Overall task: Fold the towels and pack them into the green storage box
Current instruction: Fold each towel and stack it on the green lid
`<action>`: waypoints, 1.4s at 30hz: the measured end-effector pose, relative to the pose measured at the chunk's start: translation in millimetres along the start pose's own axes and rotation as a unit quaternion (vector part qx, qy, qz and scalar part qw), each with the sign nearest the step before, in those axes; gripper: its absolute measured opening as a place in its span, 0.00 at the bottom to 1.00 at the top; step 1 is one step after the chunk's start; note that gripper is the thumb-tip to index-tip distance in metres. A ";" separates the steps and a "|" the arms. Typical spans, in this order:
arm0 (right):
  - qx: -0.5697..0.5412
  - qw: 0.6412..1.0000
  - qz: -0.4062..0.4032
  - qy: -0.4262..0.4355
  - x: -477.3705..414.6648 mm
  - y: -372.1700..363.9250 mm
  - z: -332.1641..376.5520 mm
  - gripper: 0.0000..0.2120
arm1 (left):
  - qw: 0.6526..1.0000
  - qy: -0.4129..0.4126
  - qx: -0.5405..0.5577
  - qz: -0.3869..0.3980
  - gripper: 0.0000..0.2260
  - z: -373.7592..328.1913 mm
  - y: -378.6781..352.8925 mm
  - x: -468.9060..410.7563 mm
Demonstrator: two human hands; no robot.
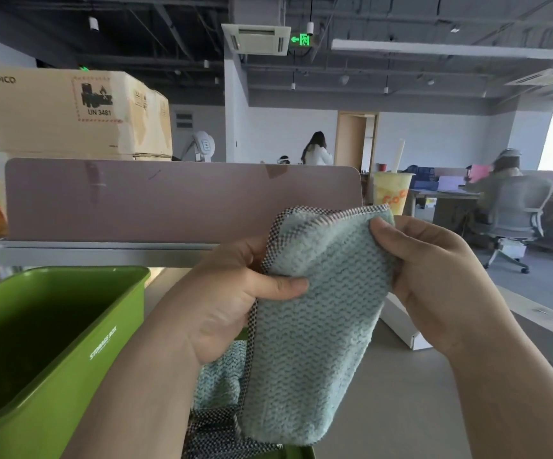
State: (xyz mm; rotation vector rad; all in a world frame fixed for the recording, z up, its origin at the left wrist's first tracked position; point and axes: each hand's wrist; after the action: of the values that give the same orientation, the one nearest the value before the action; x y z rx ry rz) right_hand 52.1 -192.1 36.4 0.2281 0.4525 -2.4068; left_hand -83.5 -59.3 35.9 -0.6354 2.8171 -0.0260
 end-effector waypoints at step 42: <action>-0.011 0.977 0.156 -0.144 2.6 -1.8 -7.3 0.07 | 0.977 0.063 0.192 -0.063 0.25 -2.4 0.5 -7.3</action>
State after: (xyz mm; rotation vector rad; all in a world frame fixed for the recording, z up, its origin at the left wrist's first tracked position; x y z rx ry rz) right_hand 49.4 -189.6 29.4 -0.0574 0.2847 -2.0827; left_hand -77.9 -55.9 40.0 -0.7369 2.7676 -0.6368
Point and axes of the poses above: each hand's wrist, its own x-axis away from the middle knuckle, its own y-axis out of the back of the hand, z = x × y, and after that the axes turned 4 degrees about -y, right-handed
